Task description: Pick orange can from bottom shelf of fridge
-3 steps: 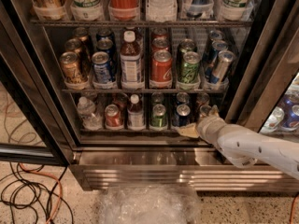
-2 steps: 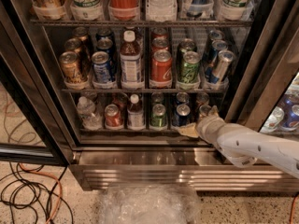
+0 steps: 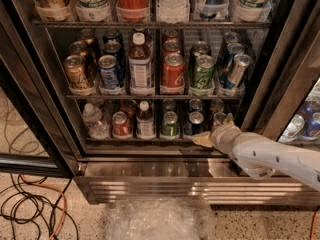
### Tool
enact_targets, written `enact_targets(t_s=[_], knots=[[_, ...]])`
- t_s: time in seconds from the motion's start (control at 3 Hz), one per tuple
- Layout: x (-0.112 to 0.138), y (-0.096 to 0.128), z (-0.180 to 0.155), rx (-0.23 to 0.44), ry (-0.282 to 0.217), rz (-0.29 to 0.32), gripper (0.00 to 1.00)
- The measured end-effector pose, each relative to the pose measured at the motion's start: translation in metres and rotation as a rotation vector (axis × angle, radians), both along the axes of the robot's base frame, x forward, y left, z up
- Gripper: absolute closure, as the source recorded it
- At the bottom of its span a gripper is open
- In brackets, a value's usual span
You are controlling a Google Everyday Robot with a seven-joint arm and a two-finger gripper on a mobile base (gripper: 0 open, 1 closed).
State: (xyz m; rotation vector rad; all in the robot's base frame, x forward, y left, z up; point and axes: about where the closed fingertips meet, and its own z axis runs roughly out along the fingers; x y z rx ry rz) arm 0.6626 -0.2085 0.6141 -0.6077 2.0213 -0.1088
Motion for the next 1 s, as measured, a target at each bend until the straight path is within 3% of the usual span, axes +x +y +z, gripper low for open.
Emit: enact_targets(t_s=[0.33, 1.0], knots=[[0.0002, 0.0019, -0.0014, 0.012, 0.001, -0.013, 0.02], [-0.0027, 0.0046, -0.0023, 0.033, 0.014, -0.026, 0.05]])
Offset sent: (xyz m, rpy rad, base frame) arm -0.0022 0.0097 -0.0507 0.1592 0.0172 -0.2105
